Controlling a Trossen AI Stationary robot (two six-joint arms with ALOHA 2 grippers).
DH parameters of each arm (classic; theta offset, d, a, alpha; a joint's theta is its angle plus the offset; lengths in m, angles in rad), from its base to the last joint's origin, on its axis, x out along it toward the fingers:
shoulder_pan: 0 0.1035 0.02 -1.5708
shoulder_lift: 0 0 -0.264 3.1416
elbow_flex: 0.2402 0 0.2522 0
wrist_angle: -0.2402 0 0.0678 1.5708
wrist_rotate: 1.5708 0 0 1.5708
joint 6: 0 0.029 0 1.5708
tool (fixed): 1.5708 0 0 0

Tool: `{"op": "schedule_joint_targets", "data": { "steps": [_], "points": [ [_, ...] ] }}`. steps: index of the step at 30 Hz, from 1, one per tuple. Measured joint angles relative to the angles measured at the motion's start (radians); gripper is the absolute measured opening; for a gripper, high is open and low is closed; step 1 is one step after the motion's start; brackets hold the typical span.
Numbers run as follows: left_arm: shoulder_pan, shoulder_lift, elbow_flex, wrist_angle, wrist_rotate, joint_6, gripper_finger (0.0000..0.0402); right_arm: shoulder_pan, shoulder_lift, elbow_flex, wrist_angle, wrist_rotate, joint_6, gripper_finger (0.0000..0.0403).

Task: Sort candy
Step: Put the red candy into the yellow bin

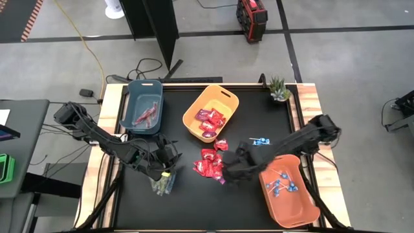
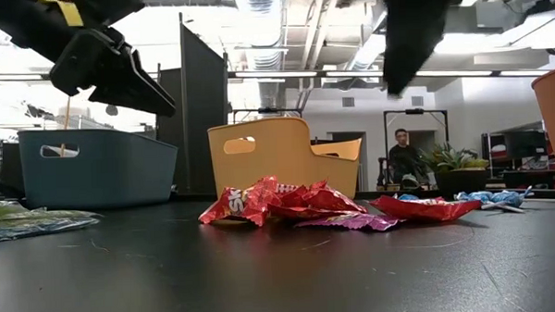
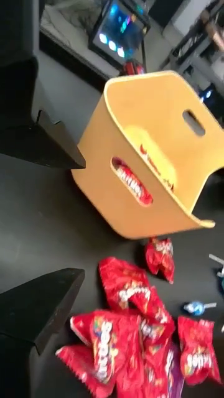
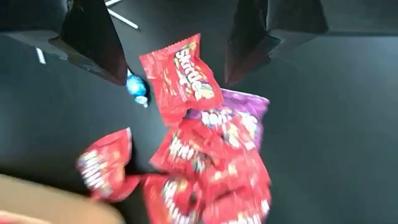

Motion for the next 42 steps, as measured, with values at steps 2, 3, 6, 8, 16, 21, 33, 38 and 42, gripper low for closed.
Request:
{"op": "schedule_joint_targets", "data": {
  "steps": [2, 3, 6, 8, 16, 21, 33, 38, 42],
  "points": [
    [-0.001, 0.0, 0.0, -0.001, -0.01, -0.002, 0.027, -0.027, 0.046, -0.001, -0.008, -0.045, -0.021, 0.0282],
    [-0.001, 0.0, 0.0, -0.001, -0.011, -0.004, 0.027, -0.035, 0.067, -0.001, -0.009, -0.055, -0.032, 0.0281],
    [-0.001, 0.0, 0.0, -0.001, -0.029, -0.001, 0.027, -0.045, 0.124, -0.002, 0.003, -0.06, -0.063, 0.0281],
    [-0.001, 0.0, 0.0, 0.0, -0.049, 0.0, 0.027, -0.048, 0.157, -0.002, 0.004, -0.066, -0.071, 0.0281],
    [-0.001, -0.003, 0.0, 0.0, -0.064, 0.029, 0.027, -0.07, 0.236, -0.077, 0.018, -0.132, -0.134, 0.0281],
    [-0.001, -0.003, 0.0, 0.0, -0.065, 0.044, 0.027, -0.087, 0.235, -0.117, 0.078, -0.16, -0.185, 0.0252],
    [-0.009, -0.034, 0.0, -0.218, -0.012, -0.132, 0.027, -0.091, 0.146, -0.125, 0.069, -0.176, -0.255, 0.0019],
    [-0.039, -0.086, 0.0, -0.378, 0.113, -0.29, 0.027, -0.072, 0.008, -0.125, 0.103, -0.086, -0.3, 0.0022],
    [-0.068, -0.087, 0.001, -0.42, 0.253, -0.312, 0.027, -0.07, -0.131, -0.124, 0.259, -0.054, -0.459, 0.0009]
  ]
}}
